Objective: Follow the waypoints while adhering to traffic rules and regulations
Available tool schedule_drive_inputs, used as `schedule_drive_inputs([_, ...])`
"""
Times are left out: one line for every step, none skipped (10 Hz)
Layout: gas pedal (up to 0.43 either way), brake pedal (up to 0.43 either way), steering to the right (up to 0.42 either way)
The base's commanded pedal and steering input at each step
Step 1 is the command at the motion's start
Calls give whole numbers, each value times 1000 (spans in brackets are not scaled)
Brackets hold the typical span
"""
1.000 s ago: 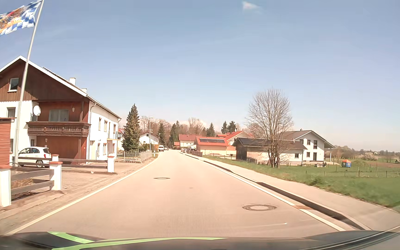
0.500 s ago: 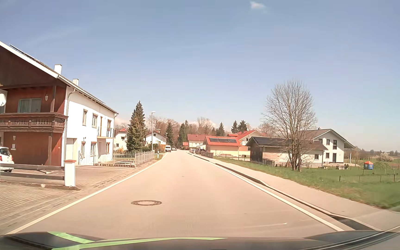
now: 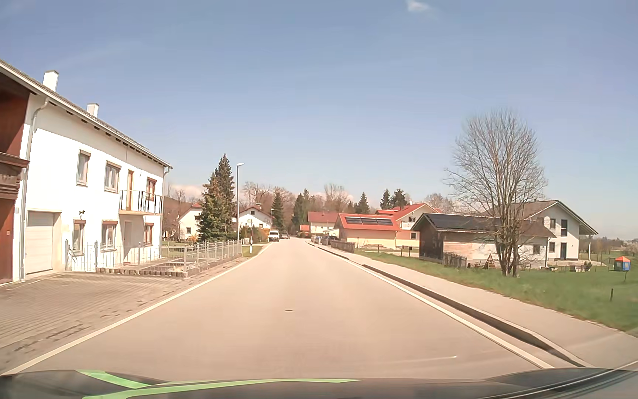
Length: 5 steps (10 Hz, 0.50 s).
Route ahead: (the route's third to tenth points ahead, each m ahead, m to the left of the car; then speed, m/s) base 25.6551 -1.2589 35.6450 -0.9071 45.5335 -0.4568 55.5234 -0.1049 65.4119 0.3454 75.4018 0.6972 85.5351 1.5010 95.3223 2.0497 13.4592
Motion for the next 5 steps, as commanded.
schedule_drive_inputs([169,0,-13])
schedule_drive_inputs([157,0,-12])
schedule_drive_inputs([138,0,-12])
schedule_drive_inputs([98,0,-10])
schedule_drive_inputs([67,0,-7])
